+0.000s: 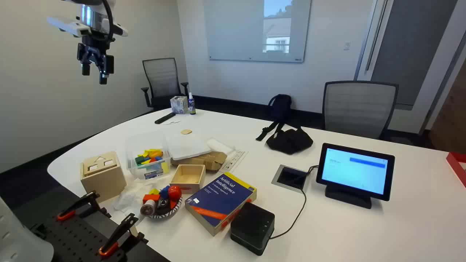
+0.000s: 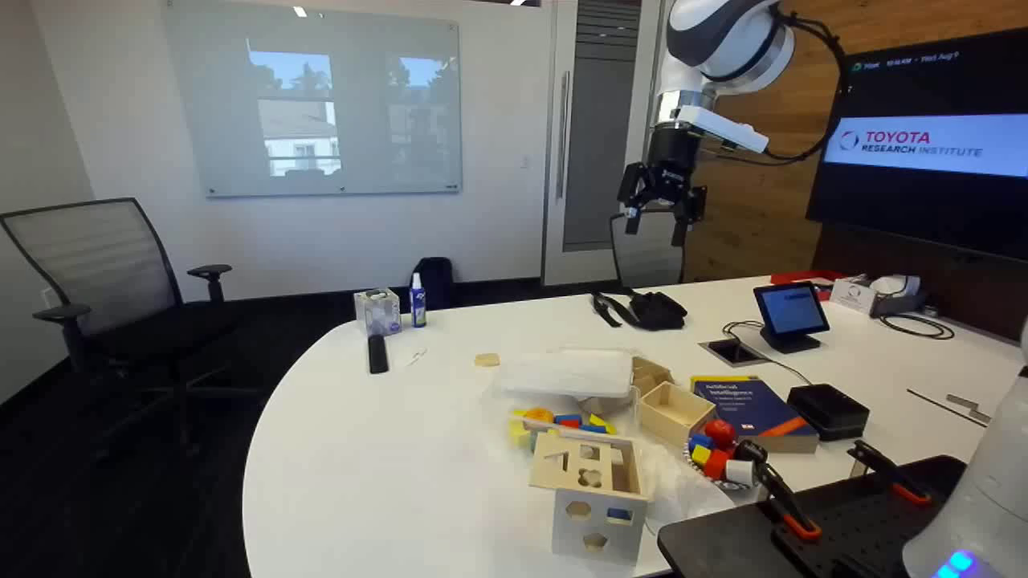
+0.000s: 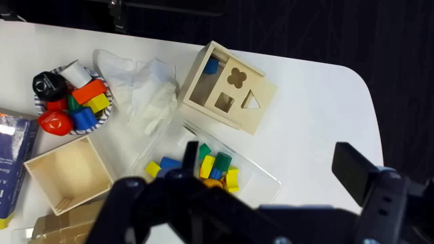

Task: Press a button on the decoder

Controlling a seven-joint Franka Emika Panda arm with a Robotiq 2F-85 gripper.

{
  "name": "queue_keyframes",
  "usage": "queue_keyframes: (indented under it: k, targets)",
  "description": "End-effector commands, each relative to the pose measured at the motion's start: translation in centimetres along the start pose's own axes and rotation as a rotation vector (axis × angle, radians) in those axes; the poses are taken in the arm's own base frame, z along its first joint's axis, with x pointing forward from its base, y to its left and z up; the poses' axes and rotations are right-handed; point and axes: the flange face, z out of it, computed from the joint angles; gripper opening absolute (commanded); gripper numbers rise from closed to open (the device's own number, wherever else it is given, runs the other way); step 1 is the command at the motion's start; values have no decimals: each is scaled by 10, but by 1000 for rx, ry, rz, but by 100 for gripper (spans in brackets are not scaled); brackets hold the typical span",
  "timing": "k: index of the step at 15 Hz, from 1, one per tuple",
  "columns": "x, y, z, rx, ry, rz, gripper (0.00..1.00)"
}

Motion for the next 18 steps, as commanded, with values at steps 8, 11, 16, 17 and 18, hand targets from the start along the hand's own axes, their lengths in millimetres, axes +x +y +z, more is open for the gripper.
queue_keyframes:
  k: [8, 11, 16, 17, 18]
  targets:
    - [0, 0, 0, 0, 0, 0, 100]
    - [8, 3, -1, 9, 38, 87, 100]
    - [34, 63, -20, 41, 264, 294, 100]
    - [37, 82, -24, 43, 304, 336, 100]
    - [39, 105, -28, 47, 339, 378, 100]
